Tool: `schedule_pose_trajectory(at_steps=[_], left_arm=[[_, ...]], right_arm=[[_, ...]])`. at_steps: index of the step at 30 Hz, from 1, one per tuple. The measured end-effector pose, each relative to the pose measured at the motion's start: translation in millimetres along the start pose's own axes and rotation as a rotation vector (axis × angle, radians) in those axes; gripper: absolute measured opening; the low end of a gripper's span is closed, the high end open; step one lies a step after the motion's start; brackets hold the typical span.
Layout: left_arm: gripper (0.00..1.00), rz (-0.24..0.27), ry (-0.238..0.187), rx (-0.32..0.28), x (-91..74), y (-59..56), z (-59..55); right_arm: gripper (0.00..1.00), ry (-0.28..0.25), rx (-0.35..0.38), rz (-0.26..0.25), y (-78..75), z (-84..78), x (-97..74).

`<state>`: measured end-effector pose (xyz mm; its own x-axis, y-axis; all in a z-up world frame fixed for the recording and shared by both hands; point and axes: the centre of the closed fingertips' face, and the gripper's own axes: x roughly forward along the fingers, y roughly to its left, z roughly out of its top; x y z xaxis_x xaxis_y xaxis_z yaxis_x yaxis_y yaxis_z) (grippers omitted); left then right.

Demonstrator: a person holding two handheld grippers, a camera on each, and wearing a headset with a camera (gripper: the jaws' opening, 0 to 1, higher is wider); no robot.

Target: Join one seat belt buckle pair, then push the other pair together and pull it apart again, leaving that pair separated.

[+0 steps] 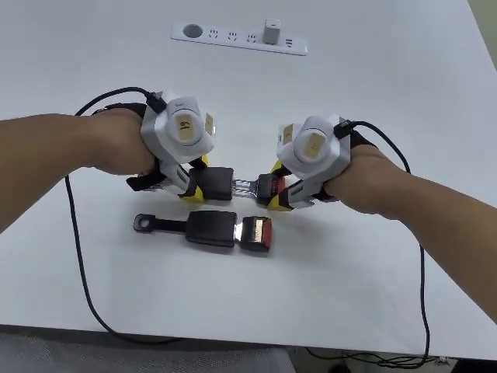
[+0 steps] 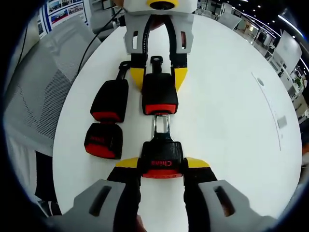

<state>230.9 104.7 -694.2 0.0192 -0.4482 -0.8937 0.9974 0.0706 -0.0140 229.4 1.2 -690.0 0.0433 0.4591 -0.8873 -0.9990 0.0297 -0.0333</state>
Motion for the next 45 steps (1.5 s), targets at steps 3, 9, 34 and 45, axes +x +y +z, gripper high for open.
schedule_pose_trajectory(at_steps=[3,9,34,45], left_arm=[[0.33,0.000,0.000,0.000,1.6,1.4,-2.2],[0.33,0.006,0.002,-0.013,0.9,1.5,-1.2],[0.34,0.021,0.049,-0.018,0.2,0.5,1.3],[0.44,0.141,0.005,-0.064,-31.7,4.7,8.9]], right_arm=[[0.32,0.021,0.004,-0.010,-3.6,-16.1,-4.7],[0.33,0.060,0.019,-0.022,-5.0,-48.2,-20.9],[0.40,0.133,0.031,-0.087,-8.4,-95.4,-42.4],[0.42,0.012,0.122,-0.201,-1.7,-68.2,-72.3]])
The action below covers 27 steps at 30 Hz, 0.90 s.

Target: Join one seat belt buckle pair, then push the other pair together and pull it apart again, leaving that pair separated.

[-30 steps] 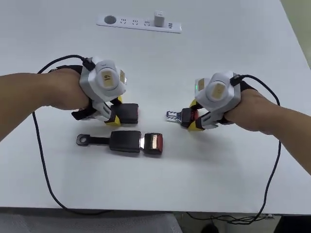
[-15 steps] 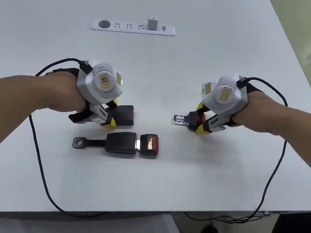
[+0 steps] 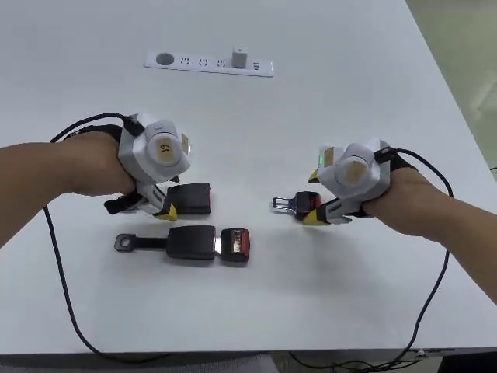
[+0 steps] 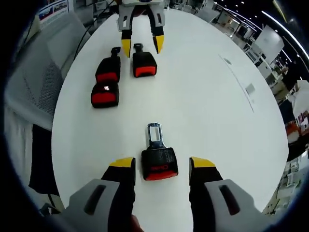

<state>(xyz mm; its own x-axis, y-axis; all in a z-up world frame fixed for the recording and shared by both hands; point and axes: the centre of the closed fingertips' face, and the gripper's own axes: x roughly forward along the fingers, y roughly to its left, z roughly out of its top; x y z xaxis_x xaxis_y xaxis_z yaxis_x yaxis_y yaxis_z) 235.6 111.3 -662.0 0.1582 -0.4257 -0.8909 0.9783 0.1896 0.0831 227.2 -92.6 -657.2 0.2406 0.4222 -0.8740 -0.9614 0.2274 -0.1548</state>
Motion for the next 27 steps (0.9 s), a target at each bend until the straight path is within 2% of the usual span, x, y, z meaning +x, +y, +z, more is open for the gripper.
schedule_pose_trajectory(at_steps=[1,3,4,5,7,8,9,10,12,13,16,19,20,21,23,26,27], left_arm=[[0.45,0.017,-0.044,-0.022,-6.9,3.0,2.5],[0.44,0.029,-0.128,-0.097,-24.3,-2.6,13.4],[0.44,0.020,-0.187,-0.130,-33.1,-6.5,18.3],[0.45,0.039,-0.210,-0.168,-38.2,-5.8,18.1],[0.50,0.076,-0.260,-0.213,-47.5,-3.2,11.2],[0.52,0.080,-0.278,-0.225,-54.4,-8.0,12.2],[0.56,0.096,-0.298,-0.250,-60.7,-11.4,10.3],[0.63,0.127,-0.317,-0.252,-64.7,-11.1,9.5],[0.83,0.164,-0.345,-0.247,-71.5,-13.4,5.5],[0.88,0.170,-0.350,-0.265,-75.3,-16.9,-3.8],[0.86,0.196,-0.337,-0.285,-89.1,-27.7,-24.0],[0.88,0.216,-0.355,-0.352,-97.8,-34.1,-49.1],[0.89,0.220,-0.357,-0.359,-99.3,-35.4,-51.5],[0.90,0.233,-0.363,-0.382,-108.0,-45.3,-52.7],[0.90,0.249,-0.373,-0.416,-114.1,-51.9,-60.8],[0.99,0.278,-0.384,-0.446,-120.3,-57.7,-71.1],[1.00,0.289,-0.391,-0.452,-123.2,-61.2,-75.1]], right_arm=[[0.43,-0.038,0.048,-0.004,1.0,3.8,-2.7],[0.47,-0.083,0.108,-0.016,4.6,8.6,-7.5],[0.49,-0.124,0.153,-0.024,7.1,13.9,-12.2],[0.49,-0.146,0.159,-0.017,11.0,17.3,-15.5],[0.50,-0.163,0.193,-0.038,14.9,20.0,-21.6],[0.53,-0.187,0.228,-0.050,18.6,23.9,-26.0],[0.56,-0.196,0.232,-0.066,19.4,24.9,-28.5],[0.60,-0.207,0.231,-0.077,19.9,24.8,-29.1],[0.64,-0.230,0.288,-0.090,28.6,25.9,-35.2],[0.65,-0.239,0.294,-0.096,33.0,24.7,-37.8],[0.63,-0.248,0.334,-0.093,45.7,16.3,-40.5],[0.67,-0.259,0.362,-0.109,58.9,10.8,-48.7],[0.69,-0.261,0.367,-0.111,60.2,10.1,-49.7],[0.73,-0.267,0.378,-0.125,61.7,6.9,-51.7],[0.78,-0.272,0.413,-0.162,61.4,0.7,-57.1],[0.87,-0.325,0.460,-0.211,64.6,6.1,-73.8],[0.94,-0.339,0.471,-0.226,64.3,6.8,-76.4]])
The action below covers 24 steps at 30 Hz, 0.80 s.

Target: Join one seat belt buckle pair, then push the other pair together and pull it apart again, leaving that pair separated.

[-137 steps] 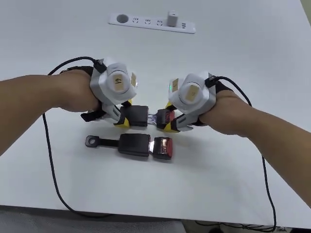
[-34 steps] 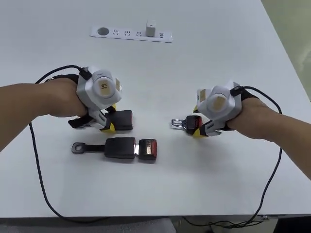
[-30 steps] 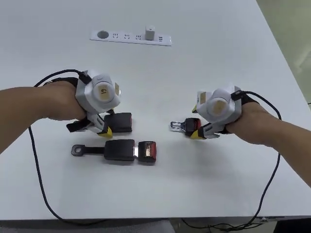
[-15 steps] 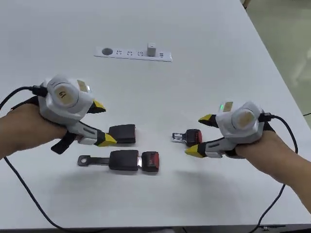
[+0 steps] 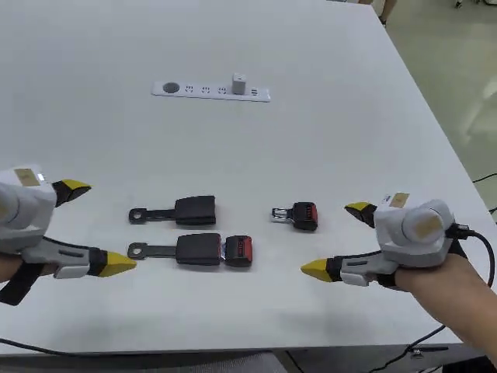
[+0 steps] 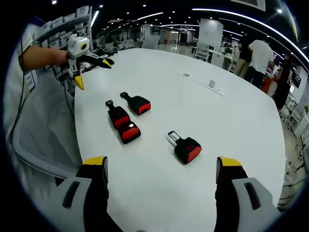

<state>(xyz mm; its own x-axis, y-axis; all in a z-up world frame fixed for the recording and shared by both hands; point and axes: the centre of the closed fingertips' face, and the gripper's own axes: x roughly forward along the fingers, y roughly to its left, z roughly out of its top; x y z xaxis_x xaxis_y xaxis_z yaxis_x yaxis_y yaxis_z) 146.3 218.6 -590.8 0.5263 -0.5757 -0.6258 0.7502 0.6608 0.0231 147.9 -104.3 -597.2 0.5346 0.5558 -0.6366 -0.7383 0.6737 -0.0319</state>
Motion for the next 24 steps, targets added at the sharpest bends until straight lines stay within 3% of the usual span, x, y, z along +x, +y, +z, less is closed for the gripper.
schedule_pose_trajectory(at_steps=[1,4,6,8,10,12,16,17,18,19,20,22,24], left_arm=[[1.00,0.008,-0.001,-0.011,-3.2,-0.8,-2.4],[1.00,0.032,-0.034,-0.089,-13.5,-3.6,-6.3],[1.00,0.046,-0.069,-0.120,-16.1,2.4,-9.0],[1.00,0.040,-0.079,-0.151,-19.6,-8.9,-2.0],[1.00,0.054,-0.094,-0.135,-20.3,-2.9,-6.1],[1.00,0.058,-0.092,-0.134,-23.0,-8.8,-4.3],[1.00,0.079,-0.109,-0.165,-27.4,3.5,-14.5],[1.00,0.092,-0.150,-0.199,-29.2,2.3,-6.5],[1.00,0.075,-0.170,-0.242,-32.1,-6.8,1.6],[1.00,0.083,-0.187,-0.238,-33.1,3.5,-3.2],[1.00,0.093,-0.196,-0.224,-34.1,6.2,-3.5],[1.00,0.095,-0.206,-0.211,-37.8,-7.2,7.1],[1.00,0.093,-0.203,-0.221,-36.9,-4.8,2.8]], right_arm=[[1.00,-0.012,0.015,-0.010,0.3,0.8,-2.3],[1.00,-0.021,0.037,-0.029,1.4,-2.2,-9.6],[1.00,-0.017,0.058,-0.032,3.0,-7.0,-11.0],[1.00,-0.017,0.066,-0.030,7.0,-9.8,-11.8],[1.00,-0.033,0.095,-0.035,7.4,-10.4,-12.3],[1.00,-0.051,0.114,-0.035,7.6,-9.3,-12.9],[1.00,-0.065,0.114,-0.031,10.2,-6.9,-13.9],[1.00,-0.068,0.107,-0.029,11.4,-5.8,-14.7],[1.00,-0.070,0.102,-0.032,11.1,-5.7,-15.0],[1.00,-0.069,0.100,-0.036,10.4,-6.2,-15.4],[1.00,-0.078,0.109,-0.045,9.1,-4.9,-16.5],[1.00,-0.082,0.118,-0.048,7.7,-5.1,-16.7],[1.00,-0.083,0.113,-0.055,6.1,-5.7,-17.0]])
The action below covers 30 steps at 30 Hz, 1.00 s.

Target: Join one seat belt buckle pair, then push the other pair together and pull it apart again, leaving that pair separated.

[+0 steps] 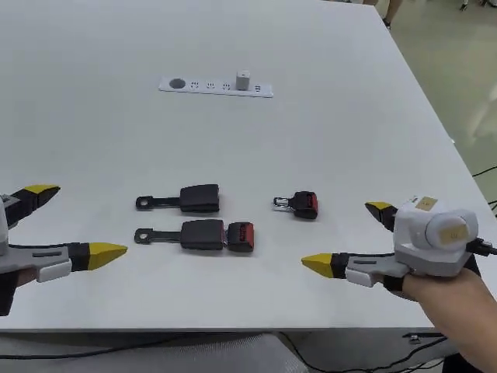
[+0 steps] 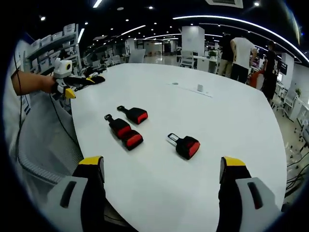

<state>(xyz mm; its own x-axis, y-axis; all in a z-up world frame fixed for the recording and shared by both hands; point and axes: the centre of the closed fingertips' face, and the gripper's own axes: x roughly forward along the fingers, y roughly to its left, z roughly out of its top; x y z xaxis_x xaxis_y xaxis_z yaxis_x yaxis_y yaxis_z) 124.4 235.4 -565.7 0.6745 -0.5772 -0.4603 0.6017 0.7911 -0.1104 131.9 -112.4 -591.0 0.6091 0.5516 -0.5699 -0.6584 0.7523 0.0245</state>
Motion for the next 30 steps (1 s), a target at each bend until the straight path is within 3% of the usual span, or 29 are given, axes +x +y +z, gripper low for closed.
schedule_pose_trajectory(at_steps=[13,24,30], left_arm=[[1.00,0.014,0.023,-0.007,-8.7,1.0,-14.3],[1.00,0.025,0.014,-0.011,-9.9,-2.9,-12.0],[1.00,0.030,0.010,-0.015,-9.6,0.4,-12.0]], right_arm=[[1.00,0.005,-0.002,0.002,8.5,0.2,-6.5],[1.00,-0.016,0.038,0.000,8.1,5.7,-6.9],[1.00,-0.027,0.054,0.020,14.3,8.6,-5.3]])
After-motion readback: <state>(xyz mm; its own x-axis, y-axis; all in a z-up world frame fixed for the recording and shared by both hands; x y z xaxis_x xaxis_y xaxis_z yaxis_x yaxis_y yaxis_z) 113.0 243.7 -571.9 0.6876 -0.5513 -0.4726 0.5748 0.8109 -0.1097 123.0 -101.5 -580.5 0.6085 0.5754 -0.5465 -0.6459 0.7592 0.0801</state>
